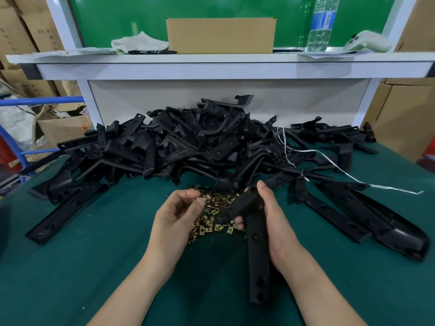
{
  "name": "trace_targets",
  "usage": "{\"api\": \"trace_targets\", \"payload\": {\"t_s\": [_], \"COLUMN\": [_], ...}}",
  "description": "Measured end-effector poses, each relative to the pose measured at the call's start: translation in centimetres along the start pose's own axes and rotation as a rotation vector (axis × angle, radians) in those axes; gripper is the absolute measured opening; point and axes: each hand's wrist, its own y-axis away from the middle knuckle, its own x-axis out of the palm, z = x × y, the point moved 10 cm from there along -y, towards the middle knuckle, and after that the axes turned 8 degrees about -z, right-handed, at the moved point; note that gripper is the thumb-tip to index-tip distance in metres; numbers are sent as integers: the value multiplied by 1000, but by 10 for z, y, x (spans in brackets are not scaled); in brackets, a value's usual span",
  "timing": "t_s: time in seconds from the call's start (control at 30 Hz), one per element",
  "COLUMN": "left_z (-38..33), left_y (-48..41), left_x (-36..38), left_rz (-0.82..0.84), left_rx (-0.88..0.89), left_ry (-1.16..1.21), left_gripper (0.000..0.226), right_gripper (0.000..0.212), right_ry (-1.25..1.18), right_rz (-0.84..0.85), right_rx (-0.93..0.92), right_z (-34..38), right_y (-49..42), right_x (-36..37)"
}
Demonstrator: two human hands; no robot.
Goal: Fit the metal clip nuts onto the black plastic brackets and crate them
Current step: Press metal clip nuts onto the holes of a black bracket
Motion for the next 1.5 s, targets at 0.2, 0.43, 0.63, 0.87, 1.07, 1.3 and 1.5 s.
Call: {"api": "trace_targets", "payload": {"t_s": [0.2, 0.43, 0.63, 0.87, 1.07, 1.3, 1.5], "left_z": [-8, -11, -12, -26, -30, -29, -27], "left_y": [3, 6, 8, 14, 19, 18, 17], "left_x": [2, 4, 6, 7, 11, 12, 13], "left_rz": [10, 26, 36, 34, 58, 82, 88], "left_rx": [41, 56, 55, 130, 161, 162, 142], "left_ry": [-15, -37, -63, -89, -97, -92, -82], "left_gripper": [21, 16, 25, 25, 26, 26, 28], "right_gripper": [56, 70, 67, 56, 53, 53, 51], "right_ry": [6, -6, -18, -49, -85, -77, -69], "right_rz": [0, -2, 11, 22, 59, 75, 61], "right_rx": [-7, 2, 5, 12, 2, -19, -2], "right_z": [1, 0, 2, 2, 5, 8, 5], "right_y": [1, 0, 1, 2, 5, 6, 4], "right_x": [1, -1, 1, 3, 7, 8, 7]}}
